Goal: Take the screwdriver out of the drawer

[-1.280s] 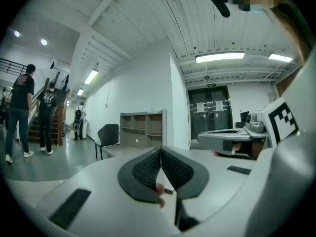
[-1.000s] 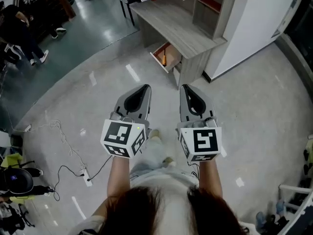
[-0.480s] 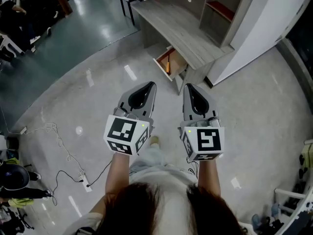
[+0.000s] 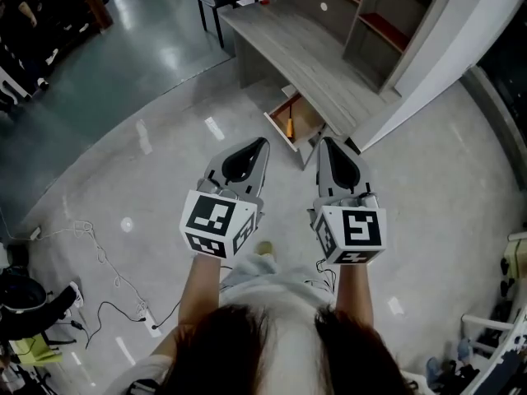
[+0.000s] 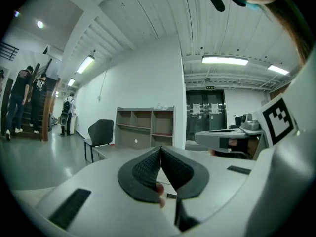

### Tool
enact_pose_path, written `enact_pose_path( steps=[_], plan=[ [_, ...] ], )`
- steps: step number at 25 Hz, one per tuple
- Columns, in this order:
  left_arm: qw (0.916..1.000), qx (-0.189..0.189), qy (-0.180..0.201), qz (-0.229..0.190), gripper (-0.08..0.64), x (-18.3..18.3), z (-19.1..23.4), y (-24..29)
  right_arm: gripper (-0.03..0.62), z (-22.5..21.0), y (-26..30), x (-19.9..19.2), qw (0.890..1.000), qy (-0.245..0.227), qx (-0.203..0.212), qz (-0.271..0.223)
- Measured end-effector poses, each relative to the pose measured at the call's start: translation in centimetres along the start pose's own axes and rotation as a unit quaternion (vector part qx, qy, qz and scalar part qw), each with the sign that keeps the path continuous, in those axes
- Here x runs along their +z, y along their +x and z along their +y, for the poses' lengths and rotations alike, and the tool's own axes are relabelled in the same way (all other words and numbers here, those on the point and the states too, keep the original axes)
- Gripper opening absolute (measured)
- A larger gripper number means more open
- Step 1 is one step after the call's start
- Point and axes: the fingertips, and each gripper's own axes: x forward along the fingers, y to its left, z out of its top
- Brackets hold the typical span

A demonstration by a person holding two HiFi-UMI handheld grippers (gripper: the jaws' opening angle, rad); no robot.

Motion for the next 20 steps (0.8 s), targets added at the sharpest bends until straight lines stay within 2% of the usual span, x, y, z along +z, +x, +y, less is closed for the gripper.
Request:
enact_pose_path(
  steps=[10, 20],
  plan=[
    [0.9993, -0.03, -0.017, 0.011, 0.017, -0.9, 2.8, 4.9, 0.028, -1.3, 5.0, -1.6, 0.999, -0.01, -0.017, 0.03],
    [0.9993, -0.02, -0.025, 0.021, 0.017, -1.0, 6.0, 12.2, 0.028, -5.6, 11.7, -3.3, 0.999, -0.003, -0.011, 0.045]
  ],
)
